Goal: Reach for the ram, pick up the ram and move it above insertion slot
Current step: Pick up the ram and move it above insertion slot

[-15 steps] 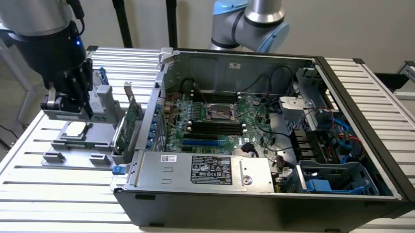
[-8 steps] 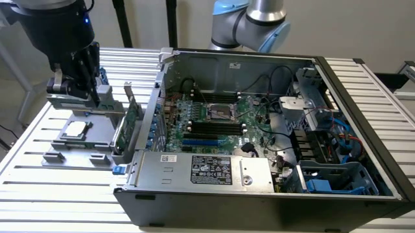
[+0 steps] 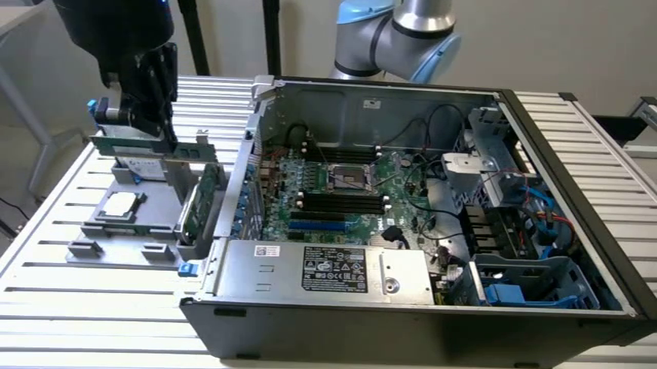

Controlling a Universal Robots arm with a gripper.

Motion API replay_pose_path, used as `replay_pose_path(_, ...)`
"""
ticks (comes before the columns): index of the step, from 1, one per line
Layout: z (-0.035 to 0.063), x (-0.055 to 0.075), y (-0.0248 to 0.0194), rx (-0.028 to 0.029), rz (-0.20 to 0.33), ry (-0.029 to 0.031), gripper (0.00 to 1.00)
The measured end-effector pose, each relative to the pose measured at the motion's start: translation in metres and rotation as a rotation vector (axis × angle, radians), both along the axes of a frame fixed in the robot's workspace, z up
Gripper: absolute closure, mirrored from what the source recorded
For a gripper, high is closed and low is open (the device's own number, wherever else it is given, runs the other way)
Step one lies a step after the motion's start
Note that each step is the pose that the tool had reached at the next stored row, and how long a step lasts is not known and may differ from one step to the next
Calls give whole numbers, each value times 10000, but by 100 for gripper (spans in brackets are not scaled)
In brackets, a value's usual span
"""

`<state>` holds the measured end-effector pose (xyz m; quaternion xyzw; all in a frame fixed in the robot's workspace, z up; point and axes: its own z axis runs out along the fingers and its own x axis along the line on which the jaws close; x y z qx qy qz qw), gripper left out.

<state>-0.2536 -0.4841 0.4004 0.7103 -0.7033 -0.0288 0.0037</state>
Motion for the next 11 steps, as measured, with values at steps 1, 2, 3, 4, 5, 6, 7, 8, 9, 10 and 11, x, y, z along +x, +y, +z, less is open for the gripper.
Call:
replay_pose_path(1,2,45,0,3,1,1,87)
replay_pose_path(2,2,90,0,11,2,0,87)
replay_pose_path(3,2,134,0,16,2,0,87)
replay_pose_path(4,3,175,0,22,3,0,87)
replay_pose_path(5,3,217,0,28,3,1,87)
replay_pose_path(6,2,258,0,36,4,0,87)
replay_pose_path(7,2,299,0,46,4,0,87)
replay_pose_path(8,2,339,0,55,3,-2,87)
replay_pose_path(9,3,378,0,60,4,-3,87)
replay_pose_path(10,2,417,0,67,4,-6,87)
replay_pose_path(11,3,460,0,72,4,-7,87)
